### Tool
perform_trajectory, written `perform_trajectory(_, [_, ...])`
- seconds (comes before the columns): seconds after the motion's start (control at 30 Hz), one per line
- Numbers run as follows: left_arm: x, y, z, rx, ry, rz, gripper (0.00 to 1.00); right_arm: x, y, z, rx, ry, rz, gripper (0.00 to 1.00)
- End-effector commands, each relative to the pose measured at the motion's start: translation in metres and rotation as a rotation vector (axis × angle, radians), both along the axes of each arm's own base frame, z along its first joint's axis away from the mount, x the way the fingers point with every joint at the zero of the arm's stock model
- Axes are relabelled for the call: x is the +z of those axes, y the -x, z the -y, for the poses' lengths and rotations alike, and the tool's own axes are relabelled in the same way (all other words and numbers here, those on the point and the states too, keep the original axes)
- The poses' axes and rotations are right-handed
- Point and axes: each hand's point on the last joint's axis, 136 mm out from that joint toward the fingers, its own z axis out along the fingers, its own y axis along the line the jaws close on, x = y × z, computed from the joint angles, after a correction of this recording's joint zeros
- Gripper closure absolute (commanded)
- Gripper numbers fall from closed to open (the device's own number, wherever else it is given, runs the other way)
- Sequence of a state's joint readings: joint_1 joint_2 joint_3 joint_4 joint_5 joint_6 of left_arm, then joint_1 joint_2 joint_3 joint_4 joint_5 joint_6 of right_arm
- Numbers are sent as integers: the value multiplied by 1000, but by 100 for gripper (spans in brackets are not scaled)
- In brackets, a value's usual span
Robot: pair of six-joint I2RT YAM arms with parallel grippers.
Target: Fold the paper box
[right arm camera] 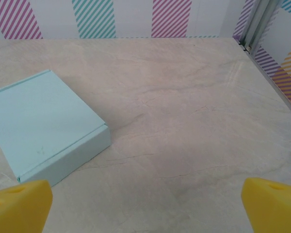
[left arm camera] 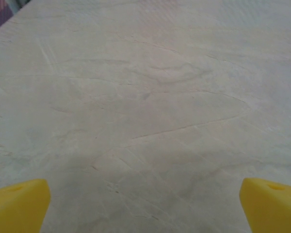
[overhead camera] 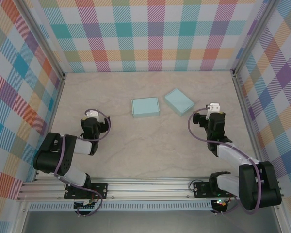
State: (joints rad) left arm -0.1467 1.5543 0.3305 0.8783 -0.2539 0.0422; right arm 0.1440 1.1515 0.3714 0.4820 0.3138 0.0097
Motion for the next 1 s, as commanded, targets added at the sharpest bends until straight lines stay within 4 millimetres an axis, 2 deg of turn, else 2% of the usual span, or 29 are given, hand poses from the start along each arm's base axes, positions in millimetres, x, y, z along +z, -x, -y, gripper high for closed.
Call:
perform_trajectory(0.0, [17,-11,13,-88,5,59,0,6,-1,1,16,-11,44,0])
perform_trajectory(0.17, [13,-19,14,-126,46,18,0,4,0,2,21,-38,58,0])
perform_trajectory(0.23, [11,-23,4,-89,82,-7,0,2,-1,0,34,-45,58,0])
perform_trajectory(0.4, [11,-23,2,-85,89,-6,0,1,-8,-8,80,-56,84,0])
perform_trajectory(0.7, [11,-23,2,-85,89,-6,0,-16,-26,-14,137,-35,84,0])
perform_trajectory(0.87, [10,-23,2,-86,87,-8,0,-39,-35,-16,158,-43,59,0])
perform_trajectory(0.97, [10,-23,2,-85,88,-7,0,-39,-37,-15,174,-64,46,0])
